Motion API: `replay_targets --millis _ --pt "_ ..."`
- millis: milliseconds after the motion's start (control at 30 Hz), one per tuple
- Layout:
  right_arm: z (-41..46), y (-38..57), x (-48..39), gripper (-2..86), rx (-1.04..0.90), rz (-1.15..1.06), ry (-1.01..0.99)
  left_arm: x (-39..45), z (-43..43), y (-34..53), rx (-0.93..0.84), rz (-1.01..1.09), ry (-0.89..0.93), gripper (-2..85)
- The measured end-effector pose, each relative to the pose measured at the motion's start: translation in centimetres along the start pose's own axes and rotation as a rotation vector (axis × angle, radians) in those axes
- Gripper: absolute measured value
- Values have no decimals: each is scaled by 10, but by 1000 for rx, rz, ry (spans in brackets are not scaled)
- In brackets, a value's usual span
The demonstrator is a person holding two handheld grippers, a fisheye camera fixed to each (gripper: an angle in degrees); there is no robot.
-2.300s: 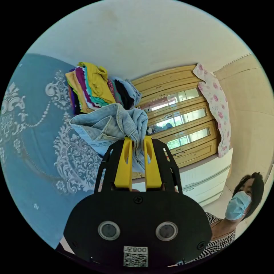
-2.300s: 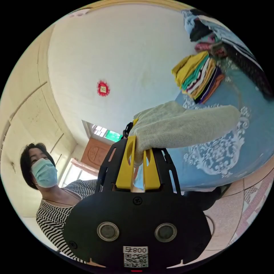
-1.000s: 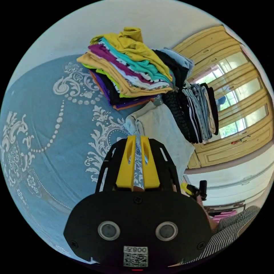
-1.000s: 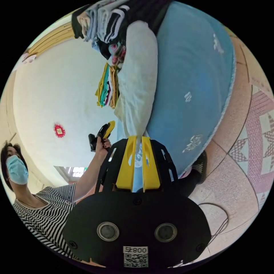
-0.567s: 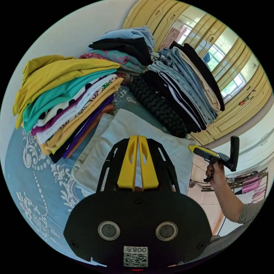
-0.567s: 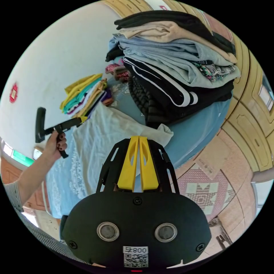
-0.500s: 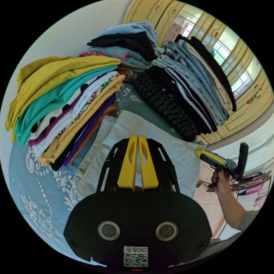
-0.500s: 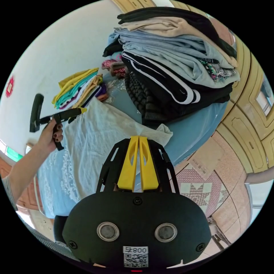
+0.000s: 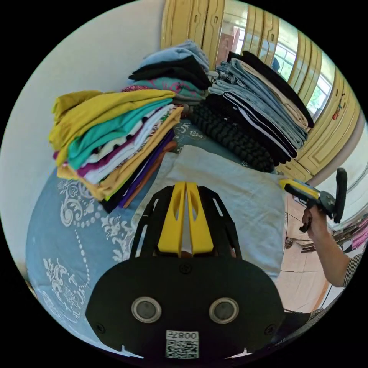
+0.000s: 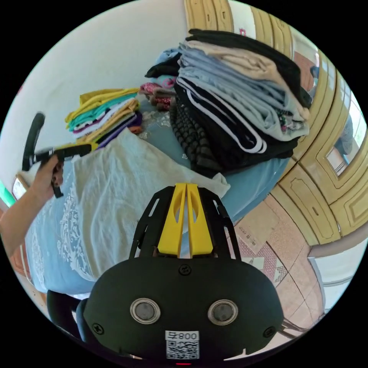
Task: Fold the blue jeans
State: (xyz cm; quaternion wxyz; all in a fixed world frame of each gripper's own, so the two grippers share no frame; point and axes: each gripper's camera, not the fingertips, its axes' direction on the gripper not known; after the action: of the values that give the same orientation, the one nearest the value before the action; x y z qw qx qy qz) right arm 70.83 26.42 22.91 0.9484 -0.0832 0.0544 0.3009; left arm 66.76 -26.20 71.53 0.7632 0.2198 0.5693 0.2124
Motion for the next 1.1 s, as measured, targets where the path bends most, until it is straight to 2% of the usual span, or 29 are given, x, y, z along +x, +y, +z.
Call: replay_targets --millis 133,333,467,567,633,833,967,1100 --pt "-6 -20 -29 1 7 -107 -101 -18 14 40 -104 -49 -27 3" --pt "45 -49 -68 1 -182 -246 -44 -11 -4 61 -90 37 -85 2" --pt "54 -47 -63 1 -239 -229 -64 -14 -37 93 29 -1 77 3" --pt "51 -37 -64 1 -212 -246 -39 -8 -31 110 -51 52 71 3" --pt "50 -32 -68 1 -213 -262 -5 -9 -42 119 3 40 80 3" --pt "27 -15 -72 1 -185 -271 53 -8 -98 155 111 23 347 3" --pt "-17 25 -85 0 -132 -272 22 22 -122 187 55 84 385 2" --pt "-34 69 -90 0 -188 -212 -28 41 -128 192 -65 129 388 2"
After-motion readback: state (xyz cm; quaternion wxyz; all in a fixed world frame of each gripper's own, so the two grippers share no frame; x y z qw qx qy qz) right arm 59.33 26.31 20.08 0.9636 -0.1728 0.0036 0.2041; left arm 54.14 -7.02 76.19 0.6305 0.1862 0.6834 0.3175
